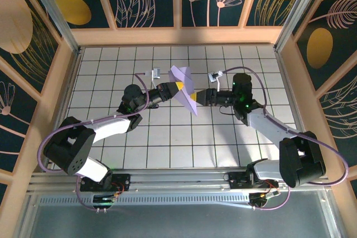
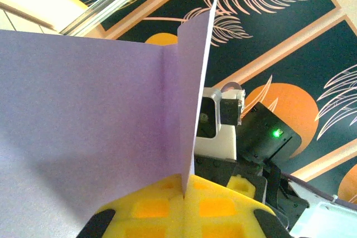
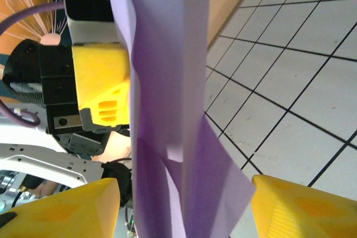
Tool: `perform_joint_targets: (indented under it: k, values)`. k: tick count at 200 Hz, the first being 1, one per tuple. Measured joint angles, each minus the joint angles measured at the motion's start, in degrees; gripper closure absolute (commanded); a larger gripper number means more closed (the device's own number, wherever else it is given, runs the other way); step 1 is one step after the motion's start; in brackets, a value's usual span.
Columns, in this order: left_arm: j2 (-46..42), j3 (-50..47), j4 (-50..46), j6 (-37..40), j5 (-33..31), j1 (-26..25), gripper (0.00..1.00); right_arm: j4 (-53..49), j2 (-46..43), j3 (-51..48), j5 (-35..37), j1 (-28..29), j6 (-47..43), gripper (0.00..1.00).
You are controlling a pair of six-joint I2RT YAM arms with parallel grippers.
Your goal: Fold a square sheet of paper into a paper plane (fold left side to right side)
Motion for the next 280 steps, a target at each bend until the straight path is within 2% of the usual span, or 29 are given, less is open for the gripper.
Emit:
perform_joint_targets:
  k: [65,98,111,131,159,184,196,203,220,241,260,280]
  values:
    - [0.52,0.28,0.00,-0.02,0.20,0.00,1.00,14.14,2.14,-1.16,-4.26,0.55,9.46,0.38]
    - [1.22,1.16,-0.02,-0.02,0.48,0.00,1.00,17.29,3.78,-1.42,-4.63,0.59,11.93,0.49]
    - [1.55,1.60,-0.07,-0.02,0.61,0.00,1.00,17.46,3.80,-1.42,-4.61,0.59,12.22,0.58]
    - [2.21,2.29,-0.24,0.00,0.59,0.00,0.94,16.31,3.80,-1.09,-4.59,0.37,11.17,0.72]
    - [2.73,2.73,-0.59,-0.02,0.39,0.00,0.84,12.59,3.67,-0.09,-4.35,-1.05,8.85,0.83]
    - [2.86,2.86,-1.46,0.13,-0.70,0.00,0.63,5.46,2.62,1.70,-2.97,-2.38,5.01,0.91]
    - [2.86,2.89,-2.32,0.57,-1.53,0.00,0.58,0.33,1.81,3.28,-1.42,-2.60,1.92,0.96]
    - [2.84,2.91,-3.13,0.96,-2.29,0.02,0.56,-2.91,1.33,4.37,-0.11,-2.60,-0.02,1.00]
    - [2.47,2.91,-6.36,2.05,-4.98,0.02,0.54,-11.41,0.24,7.37,4.37,-2.58,-5.46,1.00]
    - [0.15,2.91,-13.64,4.04,-10.51,0.04,0.51,-22.97,-0.63,11.93,14.71,-1.44,-11.91,1.00]
    - [-3.23,2.73,-19.19,5.11,-15.89,0.20,0.50,-32.85,-0.68,16.61,30.73,3.45,-16.41,1.00]
    - [-7.34,1.86,-23.89,5.14,-22.16,0.66,0.48,-40.79,0.13,20.33,50.73,11.82,-19.19,1.00]
